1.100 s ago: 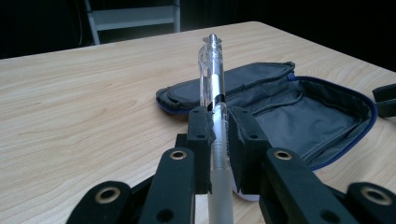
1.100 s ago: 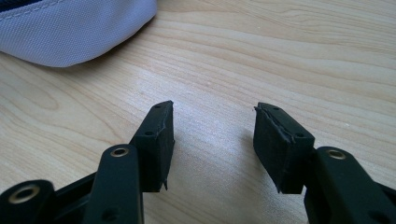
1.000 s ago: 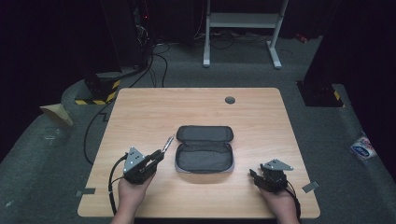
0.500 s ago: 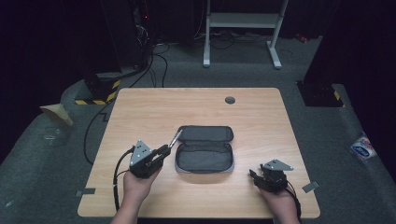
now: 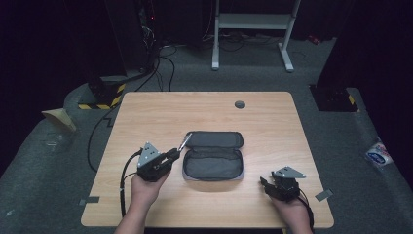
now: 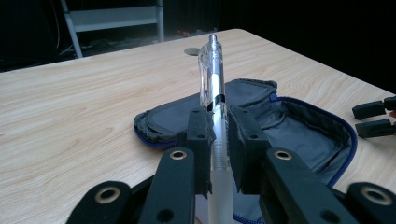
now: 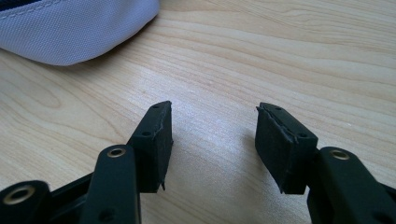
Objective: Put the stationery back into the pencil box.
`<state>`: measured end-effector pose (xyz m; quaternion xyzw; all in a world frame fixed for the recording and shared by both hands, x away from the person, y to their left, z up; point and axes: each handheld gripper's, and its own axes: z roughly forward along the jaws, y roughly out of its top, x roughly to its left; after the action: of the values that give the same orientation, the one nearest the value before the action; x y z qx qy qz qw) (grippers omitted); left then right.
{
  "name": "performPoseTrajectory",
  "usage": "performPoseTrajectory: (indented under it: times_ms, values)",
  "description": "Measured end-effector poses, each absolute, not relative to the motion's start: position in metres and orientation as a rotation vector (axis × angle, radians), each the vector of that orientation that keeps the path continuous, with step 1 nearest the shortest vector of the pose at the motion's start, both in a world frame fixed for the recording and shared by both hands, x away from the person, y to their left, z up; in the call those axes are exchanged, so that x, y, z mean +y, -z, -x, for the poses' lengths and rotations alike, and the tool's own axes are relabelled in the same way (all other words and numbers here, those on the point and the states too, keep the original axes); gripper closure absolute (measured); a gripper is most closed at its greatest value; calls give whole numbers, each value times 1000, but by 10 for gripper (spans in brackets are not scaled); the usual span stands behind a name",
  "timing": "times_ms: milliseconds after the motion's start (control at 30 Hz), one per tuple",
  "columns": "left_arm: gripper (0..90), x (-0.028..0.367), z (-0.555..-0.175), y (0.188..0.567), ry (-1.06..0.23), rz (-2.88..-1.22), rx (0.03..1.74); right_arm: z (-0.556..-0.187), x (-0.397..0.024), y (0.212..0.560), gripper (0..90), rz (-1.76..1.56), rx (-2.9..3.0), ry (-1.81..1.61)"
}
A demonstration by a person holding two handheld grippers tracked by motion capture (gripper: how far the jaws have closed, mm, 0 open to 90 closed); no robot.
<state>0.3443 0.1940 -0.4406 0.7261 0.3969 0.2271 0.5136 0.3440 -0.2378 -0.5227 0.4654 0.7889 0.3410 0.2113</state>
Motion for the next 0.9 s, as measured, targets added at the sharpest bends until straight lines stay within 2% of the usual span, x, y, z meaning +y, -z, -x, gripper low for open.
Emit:
performPoseTrajectory:
  times_ms: [900]
  values:
    - [791, 159, -372, 430, -478, -1832, 846, -344, -238, 523, 459, -1292, 2193, -948]
